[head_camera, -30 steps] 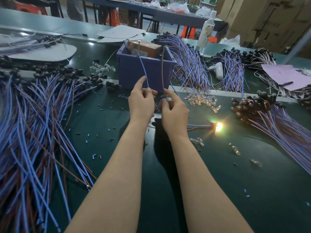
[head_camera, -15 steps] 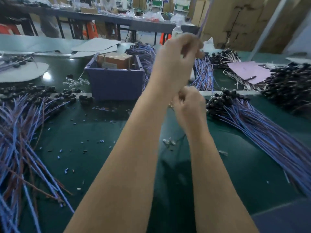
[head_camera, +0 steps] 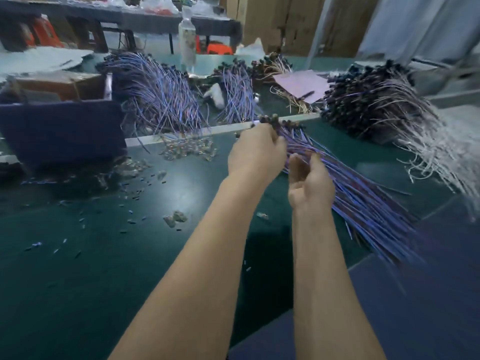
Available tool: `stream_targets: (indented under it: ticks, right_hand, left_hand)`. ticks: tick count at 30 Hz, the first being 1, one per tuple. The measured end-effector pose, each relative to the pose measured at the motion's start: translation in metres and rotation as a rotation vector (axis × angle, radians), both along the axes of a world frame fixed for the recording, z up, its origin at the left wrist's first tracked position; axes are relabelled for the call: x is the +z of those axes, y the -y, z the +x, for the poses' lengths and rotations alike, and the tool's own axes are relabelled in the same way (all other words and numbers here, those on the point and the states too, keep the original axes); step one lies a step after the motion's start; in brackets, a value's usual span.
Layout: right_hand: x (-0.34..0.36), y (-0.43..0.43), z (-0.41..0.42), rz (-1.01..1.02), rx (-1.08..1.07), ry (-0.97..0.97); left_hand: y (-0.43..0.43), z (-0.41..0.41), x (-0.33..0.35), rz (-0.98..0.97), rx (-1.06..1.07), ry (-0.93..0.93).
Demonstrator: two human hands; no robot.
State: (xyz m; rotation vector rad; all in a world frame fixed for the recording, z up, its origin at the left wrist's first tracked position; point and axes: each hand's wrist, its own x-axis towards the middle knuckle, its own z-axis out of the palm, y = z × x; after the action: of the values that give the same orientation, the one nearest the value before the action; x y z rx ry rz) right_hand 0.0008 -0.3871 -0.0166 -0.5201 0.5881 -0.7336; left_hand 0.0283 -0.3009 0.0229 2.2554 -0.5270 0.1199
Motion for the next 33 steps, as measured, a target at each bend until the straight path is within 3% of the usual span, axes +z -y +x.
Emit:
stream_targets:
  ticks: [2, 5, 8, 11, 16, 20, 23, 33]
  right_hand:
    - [-0.010, 0.007, -0.004, 0.138, -0.041, 0.052]
    - [-0.022, 0.011, -0.007, 0.105, -0.005, -0.031]
    - [-0.024, 0.010, -0.006, -0.135, 0.094, -0.252]
    - [-0.022, 0.011, -0.004, -0.372, 0.174, -0.394]
    - [-0.024, 0.004, 0.008, -0.408, 0.186, -0.365]
    - [-0.025, -0.002, 0.018, -0.418, 0.198, -0.413]
    - [-0.015, -0.032, 0.024, -0.513, 0.270, -0.354]
    - [0.010, -0.251, 0.044, -1.017, 0.865, -0.106]
  left_hand:
    - [0.009, 0.006, -0.025, 0.075, -0.044, -0.228]
    - [0.026, 0.007, -0.052, -0.150, -0.112, -0.536]
    - [0.042, 0.019, -0.063, -0.331, -0.053, -0.610]
    - [0.051, 0.031, -0.065, -0.354, -0.007, -0.617]
    - [0.048, 0.045, -0.069, -0.375, -0.020, -0.651]
    - [0.023, 0.046, -0.066, -0.358, 0.018, -0.529]
    - [-0.013, 0.044, -0.051, -0.450, 0.076, -0.411]
    - [-0.224, 0.023, -0.007, -0.861, 0.640, 0.025]
